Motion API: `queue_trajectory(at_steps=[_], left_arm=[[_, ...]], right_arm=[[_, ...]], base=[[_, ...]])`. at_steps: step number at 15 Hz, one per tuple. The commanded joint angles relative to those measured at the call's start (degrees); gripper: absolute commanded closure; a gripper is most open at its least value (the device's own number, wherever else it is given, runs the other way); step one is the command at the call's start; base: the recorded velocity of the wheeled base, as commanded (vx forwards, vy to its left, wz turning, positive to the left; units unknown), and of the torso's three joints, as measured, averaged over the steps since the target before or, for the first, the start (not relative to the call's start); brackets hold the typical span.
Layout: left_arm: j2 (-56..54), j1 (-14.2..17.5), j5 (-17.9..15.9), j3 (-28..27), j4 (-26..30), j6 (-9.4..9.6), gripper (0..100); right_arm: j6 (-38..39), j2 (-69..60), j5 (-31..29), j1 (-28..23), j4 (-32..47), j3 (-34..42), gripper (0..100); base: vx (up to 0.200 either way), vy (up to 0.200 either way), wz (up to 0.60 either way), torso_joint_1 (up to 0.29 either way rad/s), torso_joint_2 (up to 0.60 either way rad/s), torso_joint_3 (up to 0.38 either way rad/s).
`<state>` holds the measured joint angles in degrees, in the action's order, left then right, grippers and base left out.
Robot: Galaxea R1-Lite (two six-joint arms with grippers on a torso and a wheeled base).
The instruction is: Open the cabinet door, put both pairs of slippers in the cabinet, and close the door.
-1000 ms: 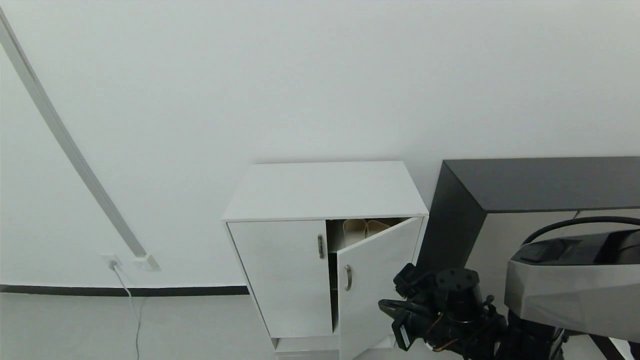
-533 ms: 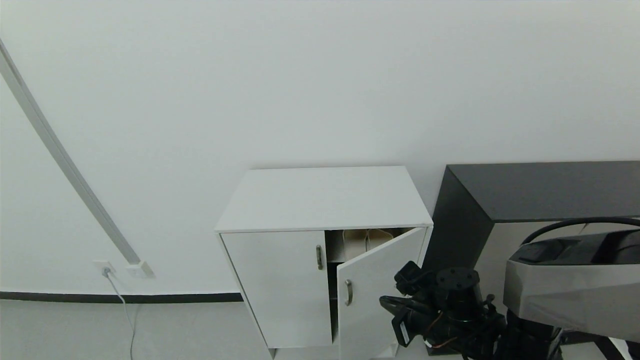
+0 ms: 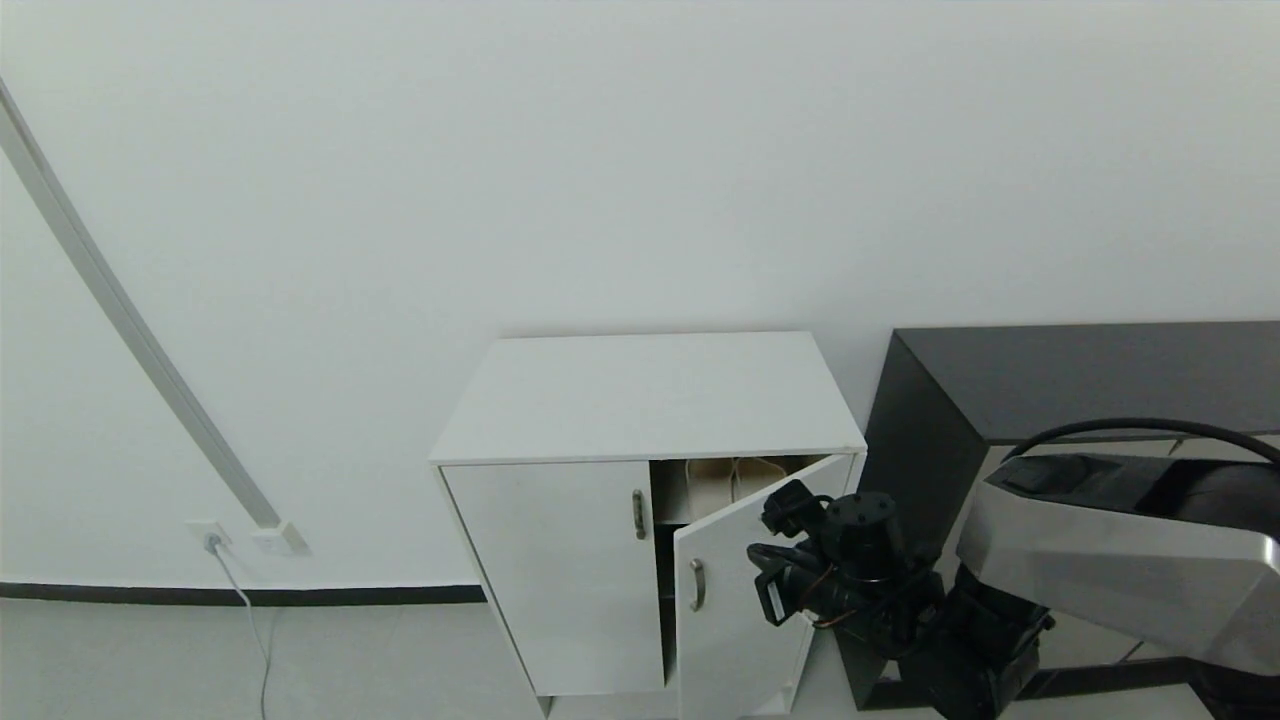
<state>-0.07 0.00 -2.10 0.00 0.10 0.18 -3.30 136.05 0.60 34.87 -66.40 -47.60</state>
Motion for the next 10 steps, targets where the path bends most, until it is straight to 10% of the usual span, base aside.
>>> queue_trajectory(at_steps=[1, 10], left_arm=[[0.1, 0.0, 0.0, 0.0, 0.0, -0.01, 100], [0.1, 0.0, 0.0, 0.0, 0.0, -0.01, 100]], right_arm=[[0.0, 2.2, 0.0, -0.4, 0.1, -2.4, 100], [0.3, 5.5, -0.1, -3.8, 7.8, -12.5, 100]], base=[[0.0, 0.0, 0.0, 0.0, 0.0, 0.0], [0.0, 0.0, 0.0, 0.0, 0.0, 0.0]])
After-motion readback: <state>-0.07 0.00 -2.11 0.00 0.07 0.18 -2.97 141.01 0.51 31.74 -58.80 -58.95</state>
